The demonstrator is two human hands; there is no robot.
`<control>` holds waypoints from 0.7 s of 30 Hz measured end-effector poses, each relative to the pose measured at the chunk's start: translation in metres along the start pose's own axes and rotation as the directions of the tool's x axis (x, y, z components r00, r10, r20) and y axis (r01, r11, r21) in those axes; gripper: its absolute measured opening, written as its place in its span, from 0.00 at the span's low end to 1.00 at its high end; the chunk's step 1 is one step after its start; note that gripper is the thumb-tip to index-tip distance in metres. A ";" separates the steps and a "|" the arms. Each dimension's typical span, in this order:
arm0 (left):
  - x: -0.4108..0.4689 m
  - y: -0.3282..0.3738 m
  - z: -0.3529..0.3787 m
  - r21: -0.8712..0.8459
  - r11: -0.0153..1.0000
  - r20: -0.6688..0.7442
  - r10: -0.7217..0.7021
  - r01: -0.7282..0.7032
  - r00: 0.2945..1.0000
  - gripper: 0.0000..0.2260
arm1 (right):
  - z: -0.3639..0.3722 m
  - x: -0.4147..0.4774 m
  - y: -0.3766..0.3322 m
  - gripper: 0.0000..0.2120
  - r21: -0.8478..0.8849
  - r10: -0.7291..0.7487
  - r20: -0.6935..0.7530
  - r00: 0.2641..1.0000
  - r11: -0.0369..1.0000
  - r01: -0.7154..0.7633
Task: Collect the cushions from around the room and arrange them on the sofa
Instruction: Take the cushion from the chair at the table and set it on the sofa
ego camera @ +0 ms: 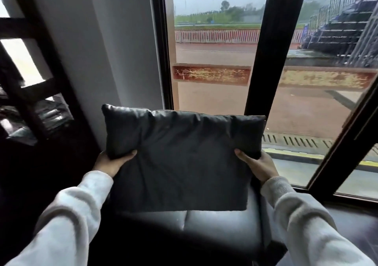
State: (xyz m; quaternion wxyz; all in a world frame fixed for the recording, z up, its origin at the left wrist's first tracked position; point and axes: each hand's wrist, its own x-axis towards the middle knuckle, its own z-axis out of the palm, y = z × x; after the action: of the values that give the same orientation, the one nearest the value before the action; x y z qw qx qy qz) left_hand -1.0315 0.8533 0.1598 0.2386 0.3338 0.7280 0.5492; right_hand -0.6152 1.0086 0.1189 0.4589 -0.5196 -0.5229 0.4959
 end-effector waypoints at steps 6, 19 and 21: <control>0.127 -0.026 0.026 -0.006 1.000 0.092 -0.018 0.019 0.996 0.29 | 0.060 0.068 0.018 0.36 -0.013 0.020 -0.166 0.986 1.000 -0.023; 0.267 -0.083 0.222 0.061 0.994 0.395 -0.110 0.093 0.912 0.29 | 0.011 0.210 0.078 0.27 -0.111 0.085 -0.331 0.940 0.985 -0.128; 0.277 -0.102 0.258 0.069 0.992 0.415 -0.128 0.109 0.901 0.29 | -0.007 0.237 0.104 0.33 -0.104 0.109 -0.331 0.938 0.983 -0.151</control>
State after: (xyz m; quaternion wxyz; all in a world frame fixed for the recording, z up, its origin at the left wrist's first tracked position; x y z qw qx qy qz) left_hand -1.0541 1.2079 -0.0061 0.4146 0.4043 0.6908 0.4330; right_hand -0.6085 1.2424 0.0071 0.4704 -0.6556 -0.4358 0.3987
